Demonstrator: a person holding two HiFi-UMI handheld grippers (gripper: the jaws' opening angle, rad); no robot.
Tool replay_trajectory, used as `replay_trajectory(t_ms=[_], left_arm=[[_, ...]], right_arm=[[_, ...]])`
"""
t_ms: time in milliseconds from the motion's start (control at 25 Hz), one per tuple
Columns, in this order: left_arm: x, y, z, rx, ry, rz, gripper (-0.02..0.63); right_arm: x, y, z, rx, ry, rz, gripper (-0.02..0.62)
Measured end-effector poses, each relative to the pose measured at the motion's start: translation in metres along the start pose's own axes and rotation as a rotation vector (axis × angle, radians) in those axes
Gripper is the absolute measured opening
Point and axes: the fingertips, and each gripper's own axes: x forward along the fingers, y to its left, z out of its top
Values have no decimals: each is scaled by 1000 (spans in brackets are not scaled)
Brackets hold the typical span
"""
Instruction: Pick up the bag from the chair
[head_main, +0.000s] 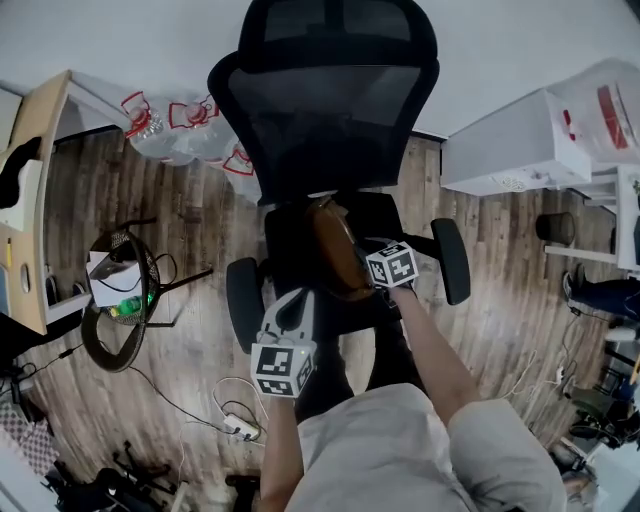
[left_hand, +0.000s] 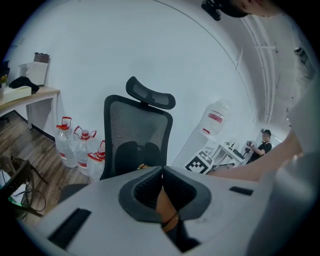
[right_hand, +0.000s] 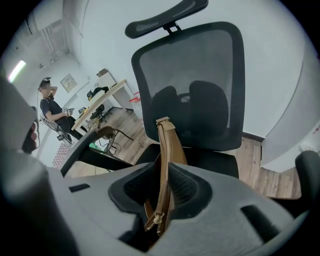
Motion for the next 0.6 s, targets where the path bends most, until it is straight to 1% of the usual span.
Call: replay_trajectory(t_ms=[120, 280, 440, 520, 560, 600], left_arm=[[7, 4, -2, 6, 15, -21, 6], [12, 13, -4, -9, 27, -41, 6], [15, 19, -5, -34, 24, -52, 6], [15, 26, -8, -39, 18, -52, 6], [15, 29, -10, -35, 16, -52, 7], [15, 33, -12, -28, 18, -55, 6]], right_arm=[[16, -8, -4, -3, 46, -23, 99], [40, -9, -7, -23, 114, -30, 168], [68, -14, -21, -14, 234, -25, 311], [80, -17, -25, -18, 288, -38, 397], [86, -19, -27, -21, 314, -43, 428], [92, -21, -30, -20, 342, -42, 438]])
